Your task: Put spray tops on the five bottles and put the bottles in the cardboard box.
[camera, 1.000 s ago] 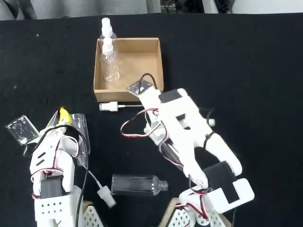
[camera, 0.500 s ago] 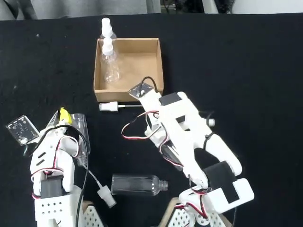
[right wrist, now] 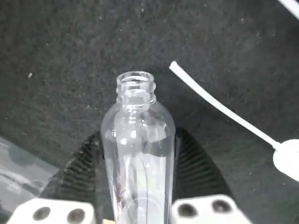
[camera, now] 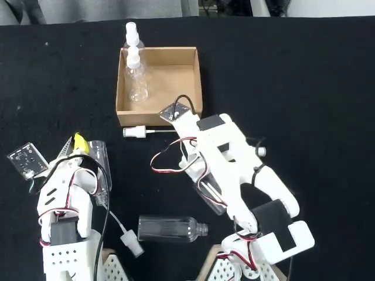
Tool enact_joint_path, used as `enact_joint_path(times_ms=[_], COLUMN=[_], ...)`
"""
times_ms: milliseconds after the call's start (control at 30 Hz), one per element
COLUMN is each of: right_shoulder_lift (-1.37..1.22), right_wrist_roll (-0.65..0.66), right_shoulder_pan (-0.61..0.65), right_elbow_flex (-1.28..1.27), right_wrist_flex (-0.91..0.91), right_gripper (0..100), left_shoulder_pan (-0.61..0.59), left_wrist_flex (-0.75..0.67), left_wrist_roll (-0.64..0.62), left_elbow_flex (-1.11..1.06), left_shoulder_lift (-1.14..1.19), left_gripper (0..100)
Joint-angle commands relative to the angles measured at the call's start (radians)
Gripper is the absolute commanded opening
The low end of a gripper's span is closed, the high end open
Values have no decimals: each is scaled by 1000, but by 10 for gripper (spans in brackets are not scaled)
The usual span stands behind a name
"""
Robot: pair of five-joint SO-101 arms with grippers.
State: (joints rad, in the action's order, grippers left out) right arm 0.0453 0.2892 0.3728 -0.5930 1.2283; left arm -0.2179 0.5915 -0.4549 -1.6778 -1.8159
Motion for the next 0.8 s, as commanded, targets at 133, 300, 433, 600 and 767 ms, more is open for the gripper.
enact_joint_path(times_ms=[133,300,433,600,767], right_shoulder_lift=[162,292,366,446,532], right_wrist_roll=[0,0,35,77,92], right_shoulder_pan=[-20,-21,-21,-92,-229], right_elbow_flex=[13,13,16,28,28], right_wrist_flex=[43,77,77,107,104], right_gripper=[11,11,11,11,11], left_shoulder_pan=[-13,-13,-13,-13,-13], left_wrist_flex=[-20,-20,-20,-20,-20], left_wrist_roll=[9,9,9,9,9], left_elbow_flex=[-22,-22,-22,-22,-22], left_shoulder_lift=[-5,-5,-5,-5,-5], left_gripper=[30,30,30,30,30])
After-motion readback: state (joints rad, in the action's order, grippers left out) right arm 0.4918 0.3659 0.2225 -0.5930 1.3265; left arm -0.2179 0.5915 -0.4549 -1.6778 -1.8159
